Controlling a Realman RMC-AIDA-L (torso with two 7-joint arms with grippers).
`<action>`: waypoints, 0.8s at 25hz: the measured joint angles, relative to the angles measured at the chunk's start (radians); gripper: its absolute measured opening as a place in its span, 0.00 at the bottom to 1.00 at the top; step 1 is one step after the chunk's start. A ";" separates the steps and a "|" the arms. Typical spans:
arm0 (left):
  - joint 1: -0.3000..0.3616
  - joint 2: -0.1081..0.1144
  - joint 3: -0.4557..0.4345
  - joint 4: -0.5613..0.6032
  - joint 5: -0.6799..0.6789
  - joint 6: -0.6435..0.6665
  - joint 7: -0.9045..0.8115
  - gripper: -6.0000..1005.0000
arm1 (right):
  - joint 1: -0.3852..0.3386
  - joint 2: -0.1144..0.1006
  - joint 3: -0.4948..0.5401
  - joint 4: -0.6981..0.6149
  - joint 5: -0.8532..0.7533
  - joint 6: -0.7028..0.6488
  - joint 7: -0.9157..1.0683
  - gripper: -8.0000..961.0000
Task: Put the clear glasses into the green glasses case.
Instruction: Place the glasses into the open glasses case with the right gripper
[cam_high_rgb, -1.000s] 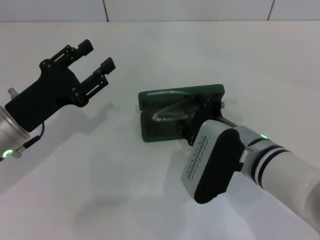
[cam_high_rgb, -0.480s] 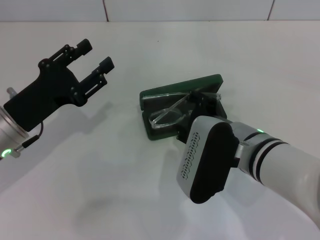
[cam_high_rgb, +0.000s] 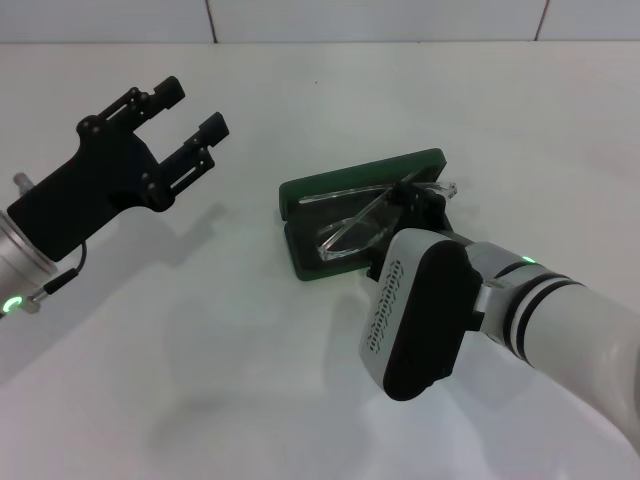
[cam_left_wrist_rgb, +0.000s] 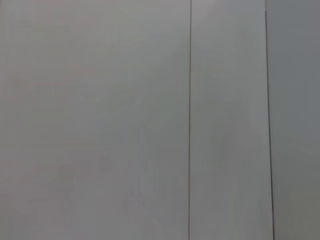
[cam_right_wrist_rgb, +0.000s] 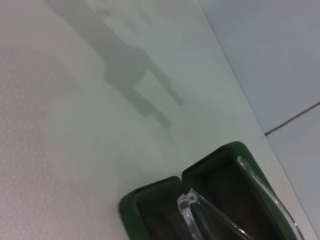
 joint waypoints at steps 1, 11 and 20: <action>0.000 0.000 0.000 0.000 0.000 0.000 0.000 0.66 | 0.000 0.000 0.000 0.001 0.000 0.000 0.000 0.69; 0.000 -0.001 0.000 0.000 0.000 0.000 0.002 0.66 | -0.007 -0.003 0.012 -0.001 0.033 -0.032 -0.024 0.58; 0.001 -0.002 0.000 0.000 0.000 -0.001 0.002 0.66 | -0.021 -0.005 0.053 -0.016 0.078 -0.039 -0.062 0.38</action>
